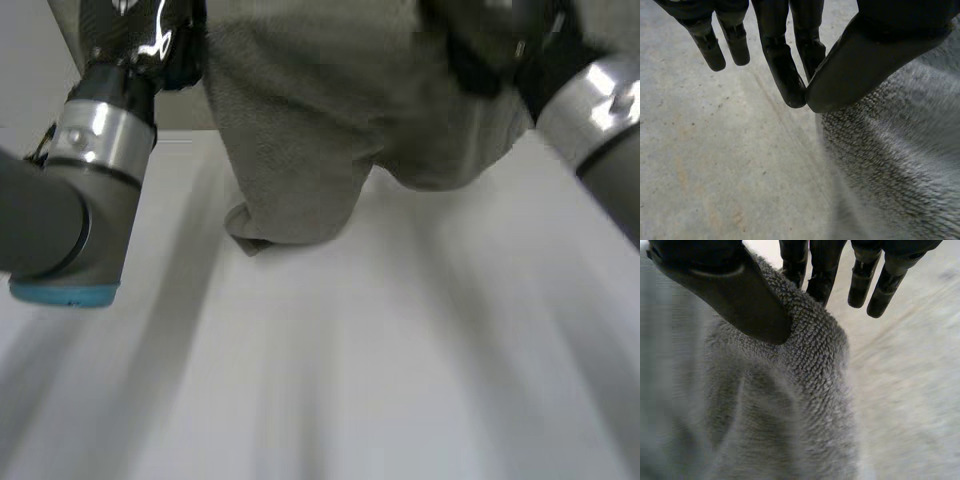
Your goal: Fold the towel.
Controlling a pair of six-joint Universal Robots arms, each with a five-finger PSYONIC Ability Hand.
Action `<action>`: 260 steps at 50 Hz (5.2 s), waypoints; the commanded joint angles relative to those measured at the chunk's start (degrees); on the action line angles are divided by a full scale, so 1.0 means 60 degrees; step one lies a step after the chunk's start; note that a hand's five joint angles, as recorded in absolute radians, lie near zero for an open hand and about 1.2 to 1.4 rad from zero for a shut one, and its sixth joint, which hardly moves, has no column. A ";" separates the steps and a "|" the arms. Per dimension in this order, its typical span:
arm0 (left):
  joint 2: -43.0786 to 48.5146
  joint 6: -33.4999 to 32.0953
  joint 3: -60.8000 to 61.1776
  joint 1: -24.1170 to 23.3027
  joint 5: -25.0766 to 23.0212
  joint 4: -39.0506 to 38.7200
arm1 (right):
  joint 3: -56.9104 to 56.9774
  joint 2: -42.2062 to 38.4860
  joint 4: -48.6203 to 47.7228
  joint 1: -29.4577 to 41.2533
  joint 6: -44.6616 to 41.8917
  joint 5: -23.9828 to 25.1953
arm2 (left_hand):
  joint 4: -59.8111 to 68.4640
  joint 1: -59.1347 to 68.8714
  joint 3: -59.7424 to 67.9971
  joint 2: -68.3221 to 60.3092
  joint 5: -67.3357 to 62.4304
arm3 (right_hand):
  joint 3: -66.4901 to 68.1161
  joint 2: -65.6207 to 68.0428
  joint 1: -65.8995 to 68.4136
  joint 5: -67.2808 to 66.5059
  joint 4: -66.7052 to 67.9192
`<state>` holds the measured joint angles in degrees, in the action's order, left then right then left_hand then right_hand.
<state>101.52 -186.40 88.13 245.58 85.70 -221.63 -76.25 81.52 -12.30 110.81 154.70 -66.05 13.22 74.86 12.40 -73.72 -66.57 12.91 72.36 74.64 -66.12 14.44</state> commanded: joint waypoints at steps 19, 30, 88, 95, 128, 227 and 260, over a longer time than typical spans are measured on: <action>0.1112 -0.0399 0.3256 0.0028 -0.1275 0.3686 | -0.5089 -0.0418 0.1494 -0.1681 -0.3036 0.1647 | -0.0536 0.0857 -0.0399 -0.1047 -0.0572 | -0.0486 0.1274 0.0893 -0.0646 -0.0740; 0.1127 -0.0399 0.3168 0.0057 -0.1319 0.3642 | -0.5148 -0.0506 0.1420 -0.1623 -0.2433 0.1589 | -0.0536 -0.4353 -0.0399 0.4163 0.4638 | -0.0486 0.1274 0.0893 -0.0646 -0.0740; 0.4335 -0.0267 0.0545 -0.1364 0.0879 0.3789 | -0.3801 -0.0843 0.1113 -0.2150 0.3221 0.0431 | -0.0536 -0.2985 -0.0399 0.2795 0.3270 | -0.0486 0.1274 0.0893 -0.0646 -0.0740; 0.3940 -0.0223 0.0604 -0.1247 0.0893 0.3789 | -0.3801 -0.0828 0.1127 -0.2150 0.3236 0.0431 | -0.0536 -0.1275 -0.0399 0.1085 0.1560 | -0.0486 0.1274 0.0893 -0.0646 -0.0740; 0.1537 -0.0223 0.2200 -0.0207 0.0820 0.5514 | -0.4533 -0.0154 0.3277 -0.2545 -0.0830 0.1472 | -0.0536 -0.0625 -0.0399 0.0435 0.0910 | -0.0486 0.1274 0.0893 -0.0646 -0.0740; 0.1932 -0.1673 0.2100 0.1726 -0.0586 0.2104 | -0.4665 -0.1839 -0.0338 -0.0509 -0.0309 0.0212 | -0.0536 -0.9624 -0.0399 0.9434 0.9909 | -0.0486 0.1274 0.0893 -0.0646 -0.0740; 0.4203 -0.1116 -0.1139 0.1917 -0.0601 0.2236 | -0.4650 -0.1854 -0.0338 -0.0407 -0.0309 0.0197 | -0.0536 -0.9484 -0.0399 0.9294 0.9769 | -0.0486 0.1274 0.0893 -0.0646 -0.0740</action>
<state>127.50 -195.42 82.99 257.45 82.08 -208.23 -104.24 70.41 -14.34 108.41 152.88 -64.80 13.22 23.25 12.40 -20.13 -7.60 12.91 74.80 74.70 -66.09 14.44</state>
